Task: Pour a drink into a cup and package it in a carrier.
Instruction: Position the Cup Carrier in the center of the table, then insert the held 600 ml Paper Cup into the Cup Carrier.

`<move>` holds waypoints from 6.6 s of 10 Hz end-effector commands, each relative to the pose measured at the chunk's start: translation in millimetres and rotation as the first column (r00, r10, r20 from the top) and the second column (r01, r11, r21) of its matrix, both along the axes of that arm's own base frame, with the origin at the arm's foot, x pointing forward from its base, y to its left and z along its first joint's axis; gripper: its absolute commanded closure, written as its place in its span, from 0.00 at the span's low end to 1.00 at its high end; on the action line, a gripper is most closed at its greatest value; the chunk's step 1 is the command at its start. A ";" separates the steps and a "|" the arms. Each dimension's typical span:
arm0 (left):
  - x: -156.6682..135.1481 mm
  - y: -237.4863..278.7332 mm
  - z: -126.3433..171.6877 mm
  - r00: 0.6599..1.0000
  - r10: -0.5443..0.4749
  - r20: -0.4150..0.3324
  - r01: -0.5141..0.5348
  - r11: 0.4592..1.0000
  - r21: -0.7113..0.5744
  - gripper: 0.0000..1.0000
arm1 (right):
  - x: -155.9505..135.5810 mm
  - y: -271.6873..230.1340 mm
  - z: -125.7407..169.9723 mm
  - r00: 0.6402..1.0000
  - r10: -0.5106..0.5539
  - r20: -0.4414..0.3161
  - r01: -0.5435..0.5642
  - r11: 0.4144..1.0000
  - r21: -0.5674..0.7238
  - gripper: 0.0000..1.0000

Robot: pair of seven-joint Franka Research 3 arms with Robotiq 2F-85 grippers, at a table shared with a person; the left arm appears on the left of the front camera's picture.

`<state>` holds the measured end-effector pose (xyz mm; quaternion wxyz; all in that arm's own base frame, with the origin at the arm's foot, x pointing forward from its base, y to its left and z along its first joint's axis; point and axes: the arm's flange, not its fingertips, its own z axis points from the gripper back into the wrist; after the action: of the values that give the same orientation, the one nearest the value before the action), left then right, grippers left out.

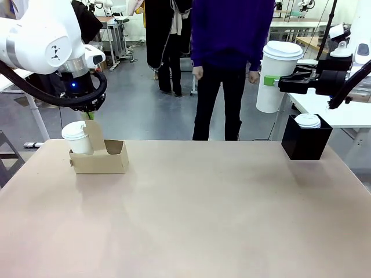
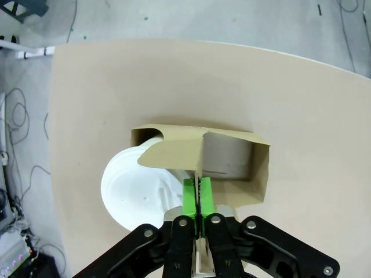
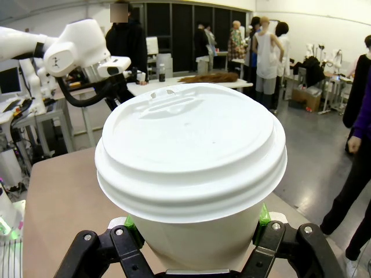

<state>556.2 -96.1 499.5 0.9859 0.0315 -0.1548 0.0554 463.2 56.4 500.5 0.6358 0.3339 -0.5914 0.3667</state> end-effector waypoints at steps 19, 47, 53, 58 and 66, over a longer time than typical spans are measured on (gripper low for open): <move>-177.6 -197.8 59.8 0.999 -0.035 0.009 0.035 0.996 -0.079 0.98 | 1.2 1.6 2.0 1.000 0.000 0.023 0.000 1.000 0.003 0.20; -151.2 -106.1 108.3 0.721 -0.665 -0.193 0.613 0.743 -0.269 0.00 | 37.6 75.8 -95.1 0.832 0.553 -0.042 -0.554 0.831 -0.050 0.20; -134.4 -74.9 98.4 0.706 -0.685 -0.182 0.639 0.726 -0.253 0.00 | 35.3 85.1 -100.2 0.837 0.543 -0.073 -0.546 0.836 -0.046 0.20; -109.5 4.8 49.2 0.661 -0.749 -0.050 0.698 0.638 -0.326 0.00 | 9.0 130.9 -99.8 0.743 0.668 0.036 -0.669 0.742 0.042 0.20; -153.7 112.4 4.2 0.553 -0.770 0.319 0.817 0.425 -0.391 0.00 | -29.2 185.2 -134.3 0.639 0.769 -0.006 -0.766 0.637 0.084 0.20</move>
<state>406.9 9.0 514.0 0.8729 -0.2810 -0.1640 -0.3636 434.2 237.5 372.2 0.4265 0.5846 -0.3847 0.5730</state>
